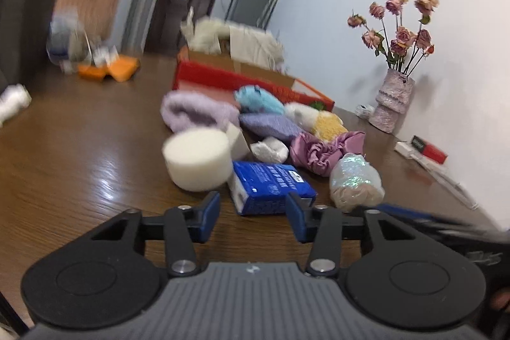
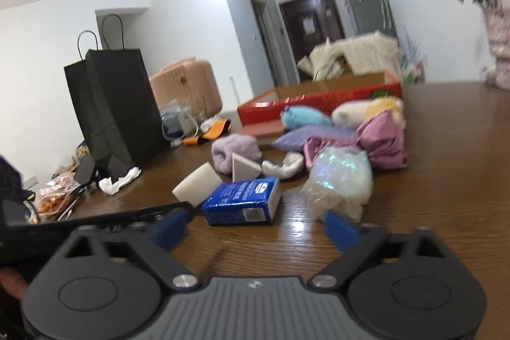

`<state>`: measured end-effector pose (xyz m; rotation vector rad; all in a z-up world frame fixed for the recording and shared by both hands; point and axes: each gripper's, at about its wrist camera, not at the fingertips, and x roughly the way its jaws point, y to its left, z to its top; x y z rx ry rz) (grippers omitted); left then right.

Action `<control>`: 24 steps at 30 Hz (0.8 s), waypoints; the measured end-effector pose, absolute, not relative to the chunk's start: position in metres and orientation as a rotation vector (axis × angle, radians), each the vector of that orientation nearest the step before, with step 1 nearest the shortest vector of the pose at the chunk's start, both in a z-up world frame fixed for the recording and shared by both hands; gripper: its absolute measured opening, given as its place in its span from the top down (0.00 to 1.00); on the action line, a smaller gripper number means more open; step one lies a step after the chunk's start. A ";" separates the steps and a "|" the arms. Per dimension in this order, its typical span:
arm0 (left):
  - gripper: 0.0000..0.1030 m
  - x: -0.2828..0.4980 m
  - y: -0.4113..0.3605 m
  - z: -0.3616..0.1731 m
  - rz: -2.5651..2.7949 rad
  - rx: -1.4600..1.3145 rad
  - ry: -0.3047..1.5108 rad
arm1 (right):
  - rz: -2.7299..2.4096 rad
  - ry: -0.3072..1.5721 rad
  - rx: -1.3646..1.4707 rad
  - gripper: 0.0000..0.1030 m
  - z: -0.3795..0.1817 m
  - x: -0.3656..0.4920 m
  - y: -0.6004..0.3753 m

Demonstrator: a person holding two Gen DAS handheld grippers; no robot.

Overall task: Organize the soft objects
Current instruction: 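Close both grippers on the blue tissue box and lift it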

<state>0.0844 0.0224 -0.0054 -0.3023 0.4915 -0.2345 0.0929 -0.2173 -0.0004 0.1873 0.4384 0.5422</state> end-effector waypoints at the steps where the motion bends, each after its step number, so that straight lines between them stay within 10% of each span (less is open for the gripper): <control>1: 0.60 0.093 0.025 -0.006 -0.252 -0.337 0.516 | 0.544 0.496 0.214 0.48 -0.002 0.103 -0.218; 3: 0.61 0.108 0.027 -0.006 -0.263 -0.379 0.545 | 0.541 0.565 0.269 0.69 -0.006 0.120 -0.220; 24: 0.78 0.129 0.018 0.058 -0.327 -0.353 0.384 | 0.585 0.471 0.320 0.77 0.038 0.157 -0.224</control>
